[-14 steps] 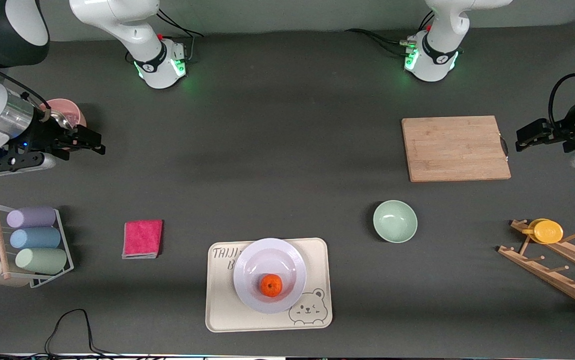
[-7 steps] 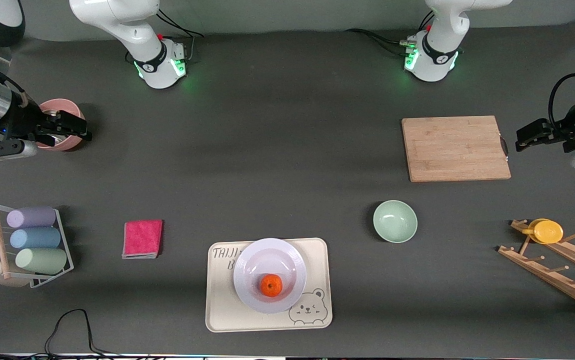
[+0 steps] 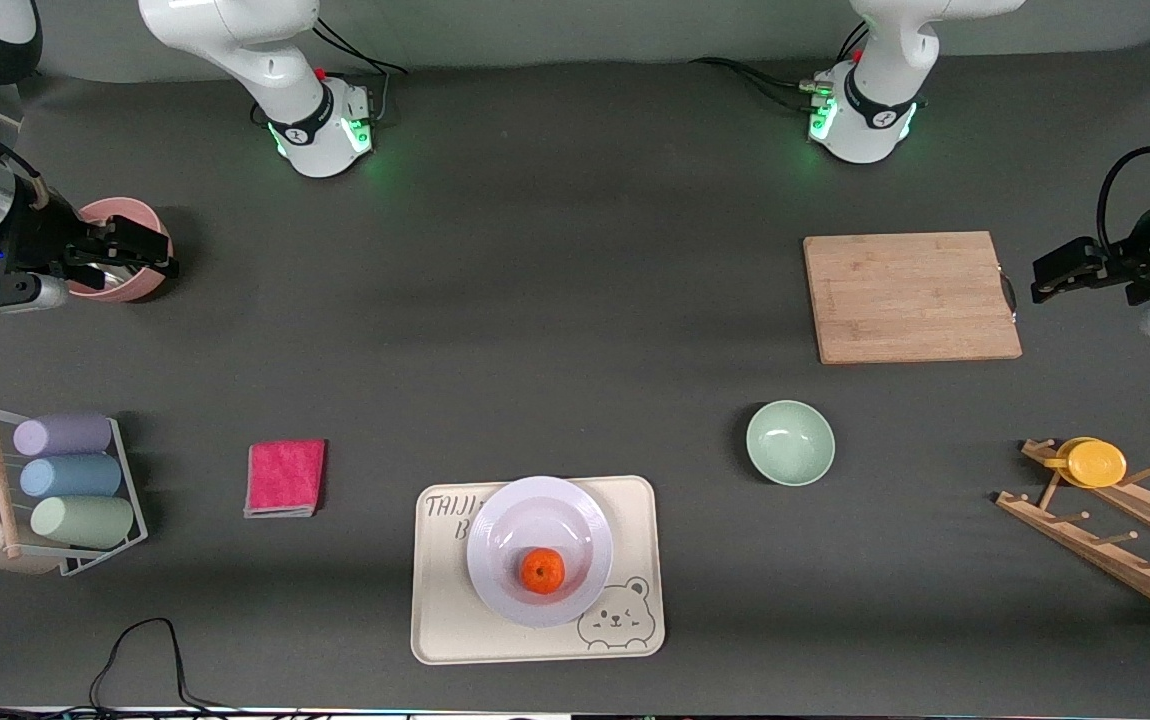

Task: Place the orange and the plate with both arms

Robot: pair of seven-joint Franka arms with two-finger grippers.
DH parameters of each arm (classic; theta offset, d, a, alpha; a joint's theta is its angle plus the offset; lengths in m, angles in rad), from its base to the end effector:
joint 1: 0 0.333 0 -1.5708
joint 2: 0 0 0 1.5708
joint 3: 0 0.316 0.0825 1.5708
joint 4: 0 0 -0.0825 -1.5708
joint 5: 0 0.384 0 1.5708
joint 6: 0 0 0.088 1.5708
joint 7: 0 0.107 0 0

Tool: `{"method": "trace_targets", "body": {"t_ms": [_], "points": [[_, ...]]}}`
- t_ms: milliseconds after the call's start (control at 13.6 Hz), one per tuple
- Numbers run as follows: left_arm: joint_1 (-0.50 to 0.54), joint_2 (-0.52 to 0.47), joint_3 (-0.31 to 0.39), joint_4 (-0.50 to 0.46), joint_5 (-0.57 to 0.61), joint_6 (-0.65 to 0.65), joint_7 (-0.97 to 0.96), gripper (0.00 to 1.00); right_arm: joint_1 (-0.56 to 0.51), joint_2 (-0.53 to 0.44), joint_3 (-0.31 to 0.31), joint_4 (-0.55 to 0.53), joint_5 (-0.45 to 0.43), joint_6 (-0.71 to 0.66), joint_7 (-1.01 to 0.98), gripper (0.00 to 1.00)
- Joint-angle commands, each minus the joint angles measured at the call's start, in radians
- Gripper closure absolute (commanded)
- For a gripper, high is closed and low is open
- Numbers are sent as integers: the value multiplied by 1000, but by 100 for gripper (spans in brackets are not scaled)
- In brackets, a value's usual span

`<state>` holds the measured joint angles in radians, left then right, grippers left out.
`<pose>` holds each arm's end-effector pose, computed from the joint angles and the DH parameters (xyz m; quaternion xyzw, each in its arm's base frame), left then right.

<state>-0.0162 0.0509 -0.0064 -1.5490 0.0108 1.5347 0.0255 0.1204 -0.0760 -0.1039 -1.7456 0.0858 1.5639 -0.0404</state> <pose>0.5654 -0.0115 0.6032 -0.9992 0.0240 0.0326 0.0052 0.5247 0.0161 0.5831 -0.9971 -0.0268 0.0524 0.0474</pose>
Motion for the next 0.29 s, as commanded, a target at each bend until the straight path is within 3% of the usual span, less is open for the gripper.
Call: {"method": "trace_targets", "body": {"t_ms": [0,221], "points": [[-10,-16,9,-10,-9,-2,2,0,13,9,-8,11,-23,-18,20,0],[-11,-16,11,-3,-9,-10,14,0,13,7,-10,11,-23,-19,20,0]]}}
